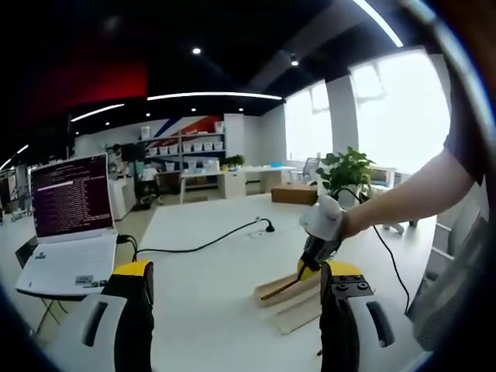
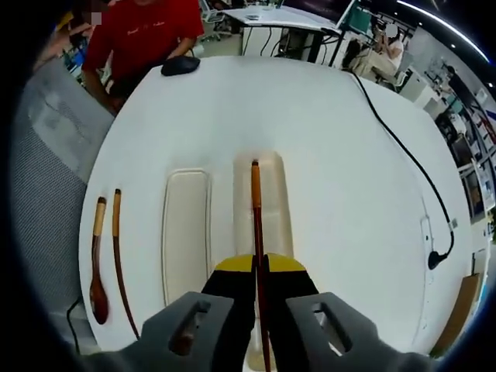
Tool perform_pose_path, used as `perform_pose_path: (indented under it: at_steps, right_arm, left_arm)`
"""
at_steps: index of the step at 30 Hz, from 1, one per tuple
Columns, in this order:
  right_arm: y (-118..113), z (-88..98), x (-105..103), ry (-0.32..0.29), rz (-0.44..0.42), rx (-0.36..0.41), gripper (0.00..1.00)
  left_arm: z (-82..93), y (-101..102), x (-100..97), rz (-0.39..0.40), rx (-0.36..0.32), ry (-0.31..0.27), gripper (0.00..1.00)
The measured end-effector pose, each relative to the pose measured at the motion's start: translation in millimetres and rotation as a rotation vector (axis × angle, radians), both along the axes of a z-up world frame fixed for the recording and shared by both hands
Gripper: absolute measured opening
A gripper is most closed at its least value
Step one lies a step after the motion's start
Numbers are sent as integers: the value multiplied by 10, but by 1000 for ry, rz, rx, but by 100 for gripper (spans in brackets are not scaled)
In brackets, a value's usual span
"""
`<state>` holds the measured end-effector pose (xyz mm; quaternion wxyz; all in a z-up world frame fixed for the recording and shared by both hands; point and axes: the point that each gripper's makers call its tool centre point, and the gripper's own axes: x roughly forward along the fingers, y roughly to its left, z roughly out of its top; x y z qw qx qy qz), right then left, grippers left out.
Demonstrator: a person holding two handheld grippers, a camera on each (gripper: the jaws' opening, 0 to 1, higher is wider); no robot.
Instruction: Arrange the utensils inside the cutlery case until each visible utensil rests in its matching compartment.
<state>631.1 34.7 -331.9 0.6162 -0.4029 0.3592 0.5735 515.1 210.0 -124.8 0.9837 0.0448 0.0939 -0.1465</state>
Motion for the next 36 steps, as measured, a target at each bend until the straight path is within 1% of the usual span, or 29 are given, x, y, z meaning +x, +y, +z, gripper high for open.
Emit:
perform_pose_path:
  at_steps: [5,12,20,25,28,30,31,32,33,34,35,36]
  right_arm:
    - [-20,-77,37,5,5,-14,0]
    - [-25,-165,32,21,6,-26,0]
    - [-22,-233,46,19,18,-36,0]
    - [-13,-231,62,34,-5,-31,0]
    - [-2,-229,86,42,-19,-10,1]
    - [-10,-225,76,71,-45,3,1]
    - [-13,-217,76,73,-49,11,1]
    - [-14,-204,76,70,-50,18,5]
    - [-17,-174,100,54,-65,27,9]
    - [-19,-157,100,56,-72,31,11]
    - [-14,-128,91,63,-84,43,11]
    - [-11,-101,107,55,-101,55,11]
  left_arm:
    - [-9,6,5,3,-1,3,92]
    - [-33,3,9,3,1,12,92]
    - [-48,-1,16,6,8,19,92]
    - [-53,-8,16,8,9,22,92]
    - [-55,-14,18,8,11,22,92]
    - [-68,-15,21,8,14,27,92]
    - [-77,-16,22,8,15,31,92]
    - [-87,-8,23,8,16,35,92]
    - [-89,-5,22,8,15,35,92]
    - [-88,-5,21,8,13,34,92]
    - [-86,-6,20,8,12,34,92]
    - [-81,-6,19,8,12,32,92]
